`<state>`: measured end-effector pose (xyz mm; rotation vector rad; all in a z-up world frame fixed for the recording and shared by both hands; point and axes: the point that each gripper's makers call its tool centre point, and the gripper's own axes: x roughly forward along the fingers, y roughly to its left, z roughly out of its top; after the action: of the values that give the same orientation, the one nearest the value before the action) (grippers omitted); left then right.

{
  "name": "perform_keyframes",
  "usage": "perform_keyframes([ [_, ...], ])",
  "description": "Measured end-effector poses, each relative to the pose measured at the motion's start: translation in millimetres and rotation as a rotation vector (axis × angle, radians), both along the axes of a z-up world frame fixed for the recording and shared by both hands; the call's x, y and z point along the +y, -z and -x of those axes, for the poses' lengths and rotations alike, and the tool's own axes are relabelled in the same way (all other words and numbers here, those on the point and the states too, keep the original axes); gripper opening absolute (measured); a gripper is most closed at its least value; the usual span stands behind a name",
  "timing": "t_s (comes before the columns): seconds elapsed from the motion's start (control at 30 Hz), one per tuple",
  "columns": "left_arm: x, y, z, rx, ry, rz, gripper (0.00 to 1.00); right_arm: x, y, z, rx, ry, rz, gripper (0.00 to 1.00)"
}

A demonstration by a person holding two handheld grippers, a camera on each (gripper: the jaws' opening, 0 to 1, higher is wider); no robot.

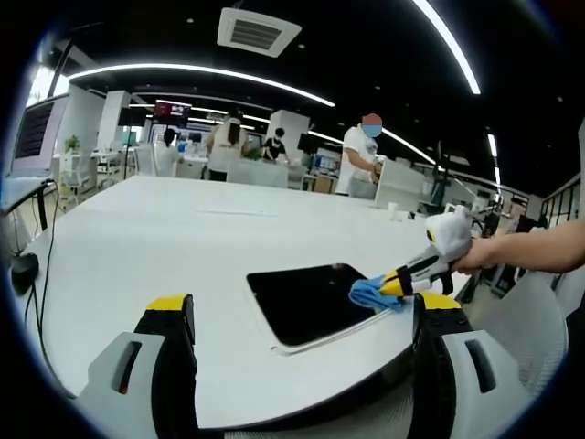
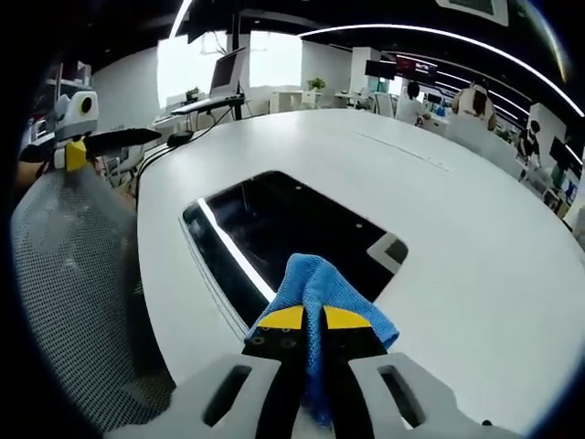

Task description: Wipe the mirror surface with the cleaning cloth until all visible marks leave the cleaned area.

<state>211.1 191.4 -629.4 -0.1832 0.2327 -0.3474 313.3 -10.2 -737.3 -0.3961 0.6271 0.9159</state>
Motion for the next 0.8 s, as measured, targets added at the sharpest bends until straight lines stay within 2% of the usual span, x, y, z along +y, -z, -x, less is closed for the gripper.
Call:
perform_keyframes([
  [0.4,0,0.0,-0.4,-0.001,0.001,0.001,0.98,4,0.0,-19,-0.003,0.029,-0.010,0.00],
  [0.8,0,-0.5,-0.7,-0.005,0.000,0.003,0.98,9,-0.6,-41,-0.050,0.076,-0.016,0.00],
])
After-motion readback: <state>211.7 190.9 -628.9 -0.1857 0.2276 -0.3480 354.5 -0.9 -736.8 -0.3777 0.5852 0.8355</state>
